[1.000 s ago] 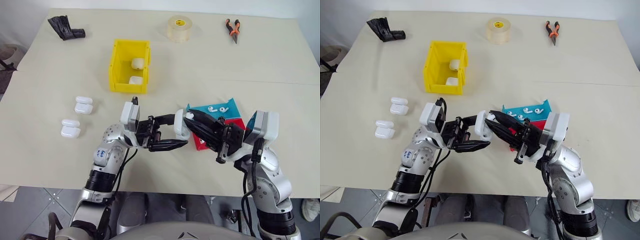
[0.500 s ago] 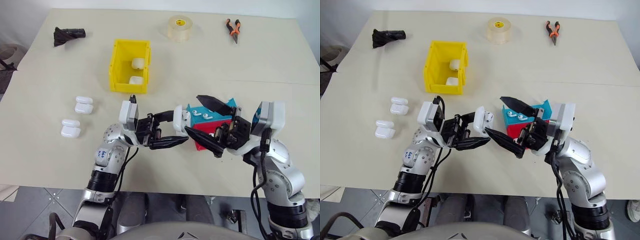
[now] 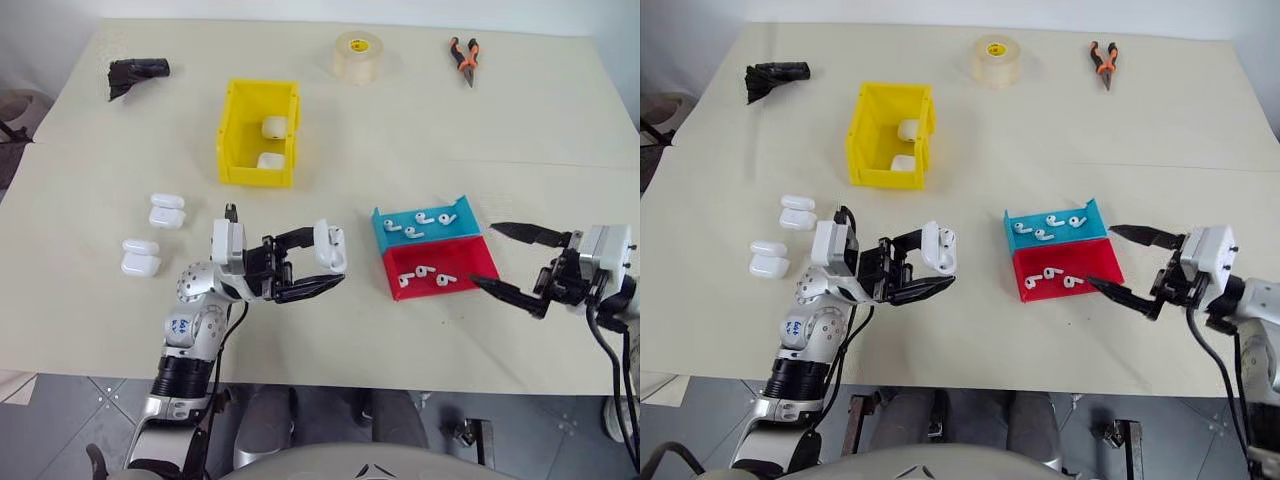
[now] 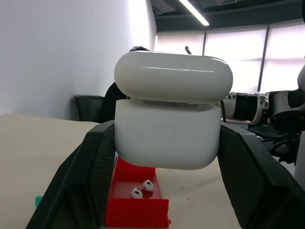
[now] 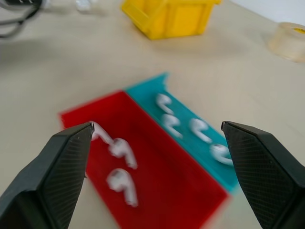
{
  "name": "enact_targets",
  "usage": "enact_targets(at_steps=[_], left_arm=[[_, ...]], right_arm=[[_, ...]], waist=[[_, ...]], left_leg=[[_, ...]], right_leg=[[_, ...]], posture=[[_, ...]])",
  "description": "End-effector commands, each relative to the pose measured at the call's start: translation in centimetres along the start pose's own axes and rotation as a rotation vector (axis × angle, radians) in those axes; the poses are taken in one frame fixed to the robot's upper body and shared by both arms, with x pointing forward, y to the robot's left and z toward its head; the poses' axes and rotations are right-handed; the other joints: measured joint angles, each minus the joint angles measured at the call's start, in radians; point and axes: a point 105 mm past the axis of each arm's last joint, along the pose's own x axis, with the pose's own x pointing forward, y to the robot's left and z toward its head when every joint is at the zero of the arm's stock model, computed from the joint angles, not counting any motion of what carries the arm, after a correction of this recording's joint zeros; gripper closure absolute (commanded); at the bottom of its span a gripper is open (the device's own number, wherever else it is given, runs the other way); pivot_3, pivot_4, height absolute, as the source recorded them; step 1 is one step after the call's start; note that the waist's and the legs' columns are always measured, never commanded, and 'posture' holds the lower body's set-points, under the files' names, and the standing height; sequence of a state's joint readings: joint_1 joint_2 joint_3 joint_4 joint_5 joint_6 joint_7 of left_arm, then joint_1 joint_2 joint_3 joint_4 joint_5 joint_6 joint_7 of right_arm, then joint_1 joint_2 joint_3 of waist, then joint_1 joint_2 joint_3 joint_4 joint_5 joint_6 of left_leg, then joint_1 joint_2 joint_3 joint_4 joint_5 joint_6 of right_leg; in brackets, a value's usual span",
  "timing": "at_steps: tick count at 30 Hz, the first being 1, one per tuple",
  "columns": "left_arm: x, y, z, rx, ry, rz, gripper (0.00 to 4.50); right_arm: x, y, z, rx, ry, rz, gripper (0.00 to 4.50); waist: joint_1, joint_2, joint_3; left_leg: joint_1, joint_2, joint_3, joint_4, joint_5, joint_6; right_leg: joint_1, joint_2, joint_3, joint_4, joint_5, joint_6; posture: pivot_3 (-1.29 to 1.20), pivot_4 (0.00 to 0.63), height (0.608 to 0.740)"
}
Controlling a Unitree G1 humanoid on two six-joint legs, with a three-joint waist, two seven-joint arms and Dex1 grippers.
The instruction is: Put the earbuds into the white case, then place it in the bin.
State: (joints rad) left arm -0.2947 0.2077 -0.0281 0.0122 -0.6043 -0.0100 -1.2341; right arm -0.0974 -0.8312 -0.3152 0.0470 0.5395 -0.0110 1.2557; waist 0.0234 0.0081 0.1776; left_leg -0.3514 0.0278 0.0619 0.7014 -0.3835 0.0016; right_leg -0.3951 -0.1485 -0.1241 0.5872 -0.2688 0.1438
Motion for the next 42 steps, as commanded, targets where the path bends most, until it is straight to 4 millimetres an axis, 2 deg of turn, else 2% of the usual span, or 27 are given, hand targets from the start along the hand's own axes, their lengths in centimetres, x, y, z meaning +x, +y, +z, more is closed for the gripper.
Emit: enact_targets(at_steps=[1, 3, 6, 12, 17, 26, 28, 31, 35, 42], left_arm=[[0.6, -0.1, 0.2, 0.051, -0.016, -0.007, 1.69], [0.6, -0.2, 0.0, 0.059, -0.022, 0.001, 1.69], [0.5, -0.3, -0.3, 0.068, -0.030, 0.009, 1.69], [0.7, -0.6, -0.8, 0.082, -0.056, 0.022, 1.69], [0.7, -0.7, -0.9, 0.094, -0.066, 0.040, 1.69], [0.5, -0.8, -0.8, 0.121, -0.067, 0.080, 1.69], [0.5, -0.9, -0.7, 0.121, -0.067, 0.083, 1.69], [0.6, -0.9, -0.7, 0.121, -0.066, 0.085, 1.69], [0.6, -0.9, -0.6, 0.123, -0.068, 0.086, 1.69], [0.7, -1.0, -0.5, 0.121, -0.072, 0.087, 1.69]], right_arm=[[1.8, -2.0, 1.8, -0.077, 0.067, 0.044, 0.01], [3.3, -3.1, 2.8, -0.096, 0.120, 0.091, 0.01], [4.7, -5.3, 1.6, -0.167, 0.408, 0.131, 0.01], [7.7, -8.0, 1.9, -0.322, 0.581, 0.254, 0.01], [9.3, -8.3, 0.7, -0.414, 0.670, 0.382, 0.01], [9.2, -8.0, -1.7, -0.480, 0.760, 0.484, 0.01], [9.3, -8.0, -1.8, -0.488, 0.758, 0.489, 0.41], [9.6, -7.9, -1.9, -0.500, 0.755, 0.500, 1.27], [9.7, -7.8, -2.0, -0.496, 0.763, 0.508, 2.72], [9.7, -7.9, -2.2, -0.492, 0.772, 0.506, 2.72]], waist=[[-0.005, 0.001, 0.000], [-0.009, 0.001, 0.000], [-0.018, 0.003, 0.001], [-0.014, 0.002, 0.001], [-0.021, 0.002, 0.001], [-0.030, 0.003, 0.001], [-0.030, 0.003, 0.001], [-0.029, 0.003, 0.001], [-0.030, 0.003, 0.001], [-0.029, 0.003, 0.001]], left_leg=[[0.000, 0.000, 0.001, 0.000, 0.000, 0.000], [0.000, 0.001, 0.002, 0.000, 0.000, 0.000], [0.000, 0.001, 0.002, 0.000, 0.000, -0.001], [-0.003, 0.000, 0.002, 0.000, 0.000, 0.000], [-0.003, 0.000, 0.001, -0.001, 0.000, 0.000], [-0.003, 0.000, 0.001, -0.001, 0.000, 0.000], [-0.003, 0.001, 0.001, -0.001, 0.000, 0.000], [-0.003, 0.001, 0.001, 0.000, 0.000, 0.000], [-0.003, 0.001, 0.001, 0.000, 0.000, -0.001], [-0.003, 0.001, 0.001, 0.000, 0.000, -0.001]], right_leg=[[0.000, 0.000, 0.000, 0.000, 0.000, 0.000], [-0.001, 0.000, 0.001, 0.001, 0.000, 0.000], [-0.002, 0.000, 0.001, 0.001, 0.000, 0.000], [-0.003, 0.000, -0.001, -0.001, 0.000, 0.001], [-0.003, 0.000, -0.002, -0.002, 0.000, 0.001], [-0.003, 0.000, -0.002, -0.002, 0.000, 0.001], [-0.003, 0.000, -0.002, -0.001, 0.000, 0.001], [-0.003, 0.000, -0.002, -0.001, 0.000, 0.001], [-0.003, 0.000, -0.002, 0.000, 0.000, 0.001], [-0.003, 0.000, -0.002, 0.000, 0.000, 0.001]], posture=[[0.00, 0.150, 0.740], [0.00, 0.150, 0.740], [0.00, 0.150, 0.740], [0.00, 0.150, 0.740], [0.00, 0.150, 0.740], [0.00, 0.150, 0.740], [0.00, 0.150, 0.740], [0.00, 0.150, 0.740], [0.00, 0.150, 0.740], [0.00, 0.150, 0.740]])
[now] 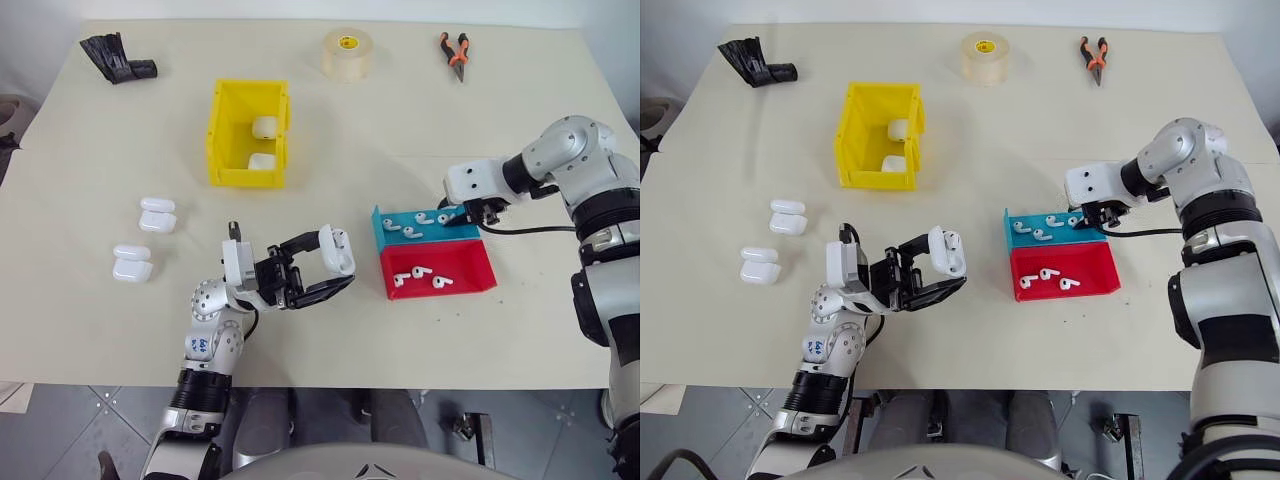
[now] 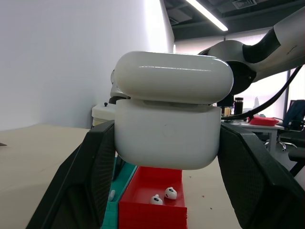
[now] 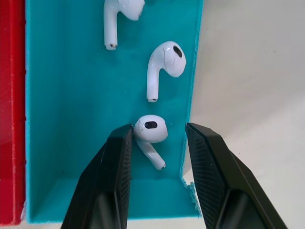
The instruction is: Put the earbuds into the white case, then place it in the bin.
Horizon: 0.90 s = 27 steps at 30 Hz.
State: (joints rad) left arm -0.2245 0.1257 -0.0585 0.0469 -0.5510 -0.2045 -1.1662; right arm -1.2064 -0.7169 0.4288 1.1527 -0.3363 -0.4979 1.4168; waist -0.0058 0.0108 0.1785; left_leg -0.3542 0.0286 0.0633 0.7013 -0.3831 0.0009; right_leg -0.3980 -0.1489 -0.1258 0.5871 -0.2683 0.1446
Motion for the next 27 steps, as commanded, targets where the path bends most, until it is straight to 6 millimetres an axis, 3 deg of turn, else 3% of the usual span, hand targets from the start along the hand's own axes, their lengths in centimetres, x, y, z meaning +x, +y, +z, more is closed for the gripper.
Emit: enact_targets(at_steps=[1, 11, 14, 16, 21, 27], left_arm=[[0.4, -0.3, 0.8, 0.033, -0.025, -0.018, 1.69], [0.5, 0.0, 0.9, 0.035, -0.023, -0.021, 1.69], [0.5, 0.1, 0.9, 0.035, -0.022, -0.022, 1.69], [0.5, 0.1, 0.9, 0.035, -0.022, -0.023, 1.69], [0.5, 0.2, 1.0, 0.034, -0.021, -0.025, 1.69], [0.9, 0.3, 1.2, 0.027, -0.026, -0.048, 1.69]], right_arm=[[-0.2, -0.2, 0.0, 0.001, 0.003, -0.010, 2.72], [0.6, 0.1, 0.1, -0.005, -0.001, 0.003, 2.72], [0.7, 0.1, 0.2, -0.011, -0.009, 0.005, 3.28], [0.8, 0.1, 0.2, -0.009, -0.009, 0.003, 3.98], [0.7, -0.2, 0.3, -0.002, -0.031, -0.027, 4.02], [-2.5, -1.6, 1.2, 0.089, -0.204, -0.178, 4.02]], waist=[[0.000, 0.000, 0.000], [-0.007, 0.000, 0.000], [-0.012, 0.000, 0.000], [-0.015, 0.000, 0.000], [-0.021, 0.000, 0.000], [-0.020, 0.001, 0.000]], left_leg=[[0.000, 0.000, 0.000, 0.000, 0.000, 0.000], [0.001, 0.000, 0.000, 0.000, 0.000, 0.000], [0.001, 0.000, 0.000, 0.000, 0.000, 0.000], [0.001, 0.000, 0.000, 0.000, 0.000, 0.000], [0.001, 0.000, 0.000, 0.000, 0.000, 0.000], [0.000, 0.000, 0.000, 0.000, 0.000, 0.000]], right_leg=[[0.000, 0.000, 0.000, 0.000, 0.000, 0.000], [0.000, 0.000, 0.000, 0.001, 0.000, 0.000], [0.000, 0.000, 0.000, 0.001, 0.000, 0.000], [0.000, 0.000, 0.000, 0.001, 0.000, 0.000], [0.000, 0.000, 0.000, 0.001, 0.000, 0.000], [0.000, 0.000, 0.000, 0.001, 0.000, 0.000]], posture=[[0.00, 0.150, 0.740], [0.00, 0.150, 0.740], [0.00, 0.150, 0.740], [0.00, 0.150, 0.740], [0.00, 0.150, 0.740], [0.00, 0.150, 0.740]])
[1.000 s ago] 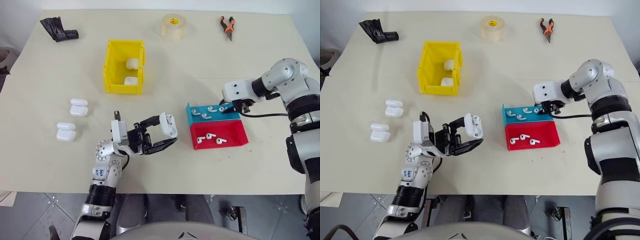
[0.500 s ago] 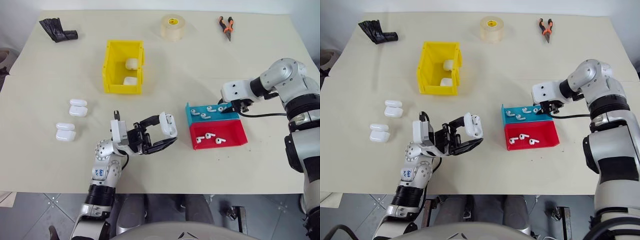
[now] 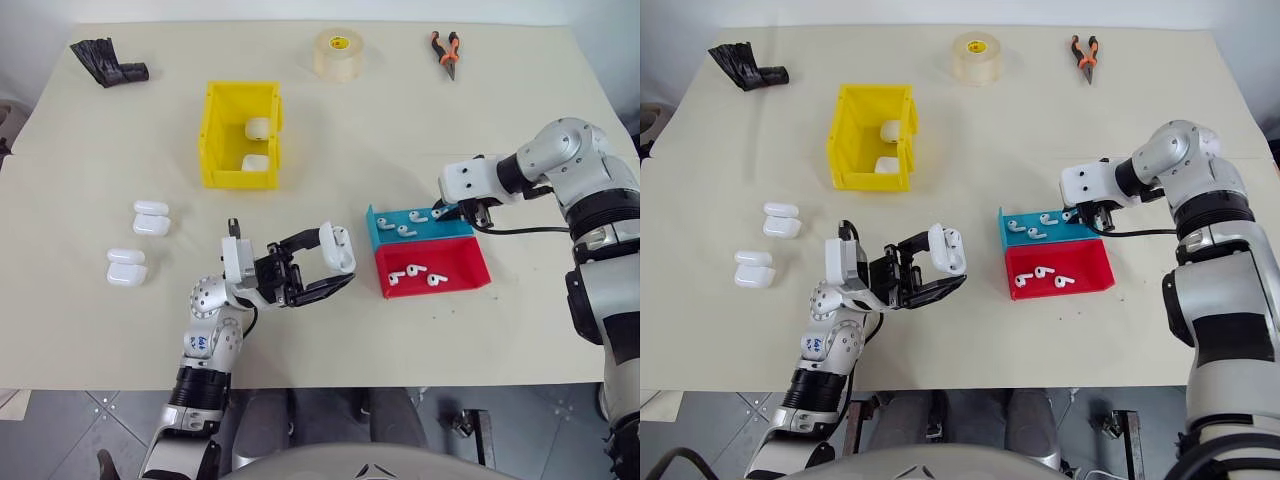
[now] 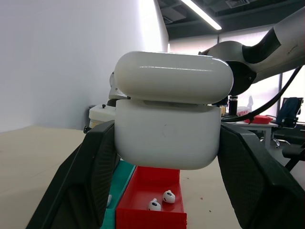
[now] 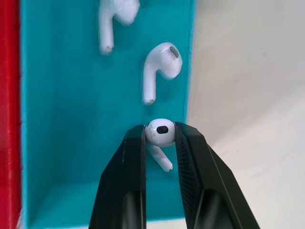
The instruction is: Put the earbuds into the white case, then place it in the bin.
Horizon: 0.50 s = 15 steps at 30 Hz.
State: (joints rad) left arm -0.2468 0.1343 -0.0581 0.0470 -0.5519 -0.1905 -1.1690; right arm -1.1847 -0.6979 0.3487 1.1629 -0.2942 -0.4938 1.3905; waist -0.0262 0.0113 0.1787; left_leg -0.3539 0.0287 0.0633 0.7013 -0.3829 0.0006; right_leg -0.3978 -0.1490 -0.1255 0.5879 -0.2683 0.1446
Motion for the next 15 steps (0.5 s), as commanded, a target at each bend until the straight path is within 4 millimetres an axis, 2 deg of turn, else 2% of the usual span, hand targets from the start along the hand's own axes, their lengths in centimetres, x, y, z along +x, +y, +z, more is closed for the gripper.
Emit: enact_targets(at_steps=[1, 6, 8, 12, 15], left_arm=[[0.8, 0.1, 1.0, 0.018, -0.034, -0.039, 1.69], [1.1, 0.2, 1.1, 0.000, -0.039, -0.076, 1.69], [1.3, 0.4, 1.2, -0.014, -0.044, -0.085, 1.69], [2.0, 0.9, 1.3, -0.055, -0.066, -0.083, 1.69], [2.3, 0.8, 1.3, -0.069, -0.065, -0.109, 1.69]], right_arm=[[-3.1, -1.2, 1.2, 0.083, -0.167, -0.116, 4.02], [-5.3, 0.5, 3.4, 0.211, -0.444, -0.121, 4.02], [-6.1, 1.1, 4.4, 0.312, -0.558, -0.151, 4.02], [-7.9, 2.8, 8.0, 0.521, -0.904, -0.184, 4.02], [-8.1, 4.3, 10.4, 0.660, -1.073, -0.141, 4.02]], waist=[[0.002, 0.000, 0.000], [0.009, 0.000, 0.000], [0.017, 0.000, 0.000], [0.029, 0.000, 0.000], [0.032, 0.000, 0.000]], left_leg=[[0.000, 0.000, 0.000, 0.000, 0.000, 0.000], [-0.001, 0.000, -0.001, 0.000, 0.000, 0.000], [-0.001, 0.000, -0.001, 0.000, 0.000, 0.000], [-0.001, 0.000, -0.001, 0.001, 0.000, 0.000], [-0.001, 0.000, -0.002, 0.002, 0.000, 0.000]], right_leg=[[0.000, 0.000, 0.000, 0.000, 0.000, 0.000], [0.000, 0.000, -0.001, -0.001, 0.000, 0.000], [0.000, 0.000, -0.001, -0.001, 0.000, 0.000], [0.000, 0.000, -0.001, 0.000, 0.000, 0.000], [0.000, 0.000, 0.000, 0.001, 0.000, 0.000]], posture=[[0.00, 0.150, 0.740], [0.00, 0.150, 0.740], [0.00, 0.150, 0.740], [0.00, 0.150, 0.740], [0.00, 0.150, 0.740]])
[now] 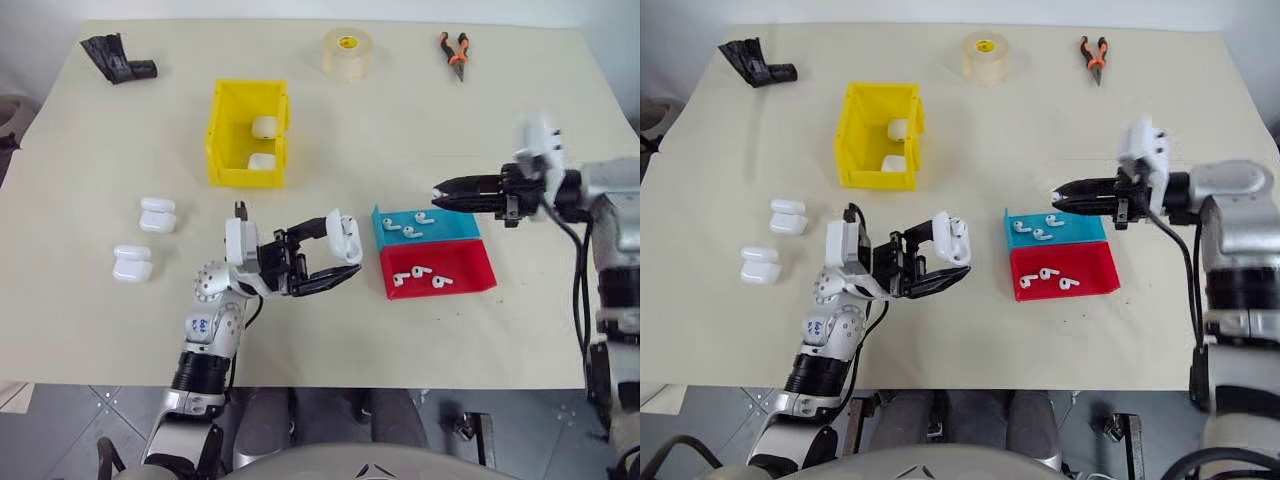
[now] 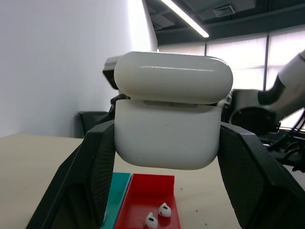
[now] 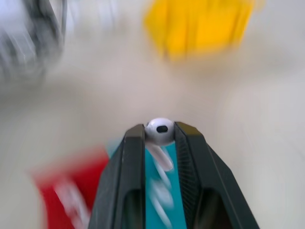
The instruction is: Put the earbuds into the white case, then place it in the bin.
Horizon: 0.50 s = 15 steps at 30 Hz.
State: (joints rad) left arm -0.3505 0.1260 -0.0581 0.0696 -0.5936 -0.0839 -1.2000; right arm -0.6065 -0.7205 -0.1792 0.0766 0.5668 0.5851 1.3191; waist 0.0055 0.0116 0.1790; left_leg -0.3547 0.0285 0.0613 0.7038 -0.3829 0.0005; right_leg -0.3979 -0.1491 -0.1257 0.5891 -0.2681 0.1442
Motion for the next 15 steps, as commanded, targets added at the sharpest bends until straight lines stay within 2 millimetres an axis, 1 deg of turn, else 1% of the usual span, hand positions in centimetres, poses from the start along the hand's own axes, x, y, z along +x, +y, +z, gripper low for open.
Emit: enact_targets(at_steps=[1, 5, 9, 12, 15], left_arm=[[0.7, -0.2, 0.4, -0.013, -0.027, -0.036, 1.69], [0.9, -0.2, 0.4, -0.019, -0.026, -0.050, 1.69], [1.2, -0.1, 0.5, -0.021, -0.032, -0.056, 1.69], [1.3, 0.0, 0.7, -0.020, -0.036, -0.056, 1.69], [1.3, 0.1, 0.7, -0.020, -0.038, -0.055, 1.69]], right_arm=[[0.9, 3.0, 2.7, 0.149, -0.206, 0.033, 4.02], [2.0, 5.6, 3.1, 0.281, -0.323, 0.074, 4.02], [3.2, 8.5, 2.7, 0.365, -0.343, 0.160, 4.02], [3.7, 9.5, 2.4, 0.399, -0.347, 0.177, 4.02], [4.2, 10.0, 2.1, 0.415, -0.350, 0.182, 4.02]], waist=[[0.001, 0.000, 0.000], [0.007, 0.000, 0.000], [0.016, 0.000, 0.000], [0.020, 0.000, 0.000], [0.018, 0.000, 0.000]], left_leg=[[0.000, 0.000, 0.000, 0.000, 0.000, 0.000], [0.000, 0.000, -0.001, 0.000, 0.000, 0.000], [0.000, 0.000, 0.000, 0.000, 0.000, 0.000], [0.000, -0.001, 0.000, 0.000, 0.000, 0.000], [0.000, -0.001, 0.000, 0.000, 0.000, 0.000]], right_leg=[[0.000, 0.000, 0.000, 0.000, 0.000, 0.000], [0.000, 0.000, 0.000, 0.000, 0.000, 0.000], [0.000, 0.000, 0.000, 0.000, 0.000, 0.000], [0.000, 0.000, 0.001, 0.000, 0.000, 0.000], [0.000, 0.000, 0.001, 0.000, 0.000, 0.000]], posture=[[0.00, 0.150, 0.740], [0.00, 0.150, 0.740], [0.00, 0.150, 0.740], [0.00, 0.150, 0.740], [0.00, 0.150, 0.740]])
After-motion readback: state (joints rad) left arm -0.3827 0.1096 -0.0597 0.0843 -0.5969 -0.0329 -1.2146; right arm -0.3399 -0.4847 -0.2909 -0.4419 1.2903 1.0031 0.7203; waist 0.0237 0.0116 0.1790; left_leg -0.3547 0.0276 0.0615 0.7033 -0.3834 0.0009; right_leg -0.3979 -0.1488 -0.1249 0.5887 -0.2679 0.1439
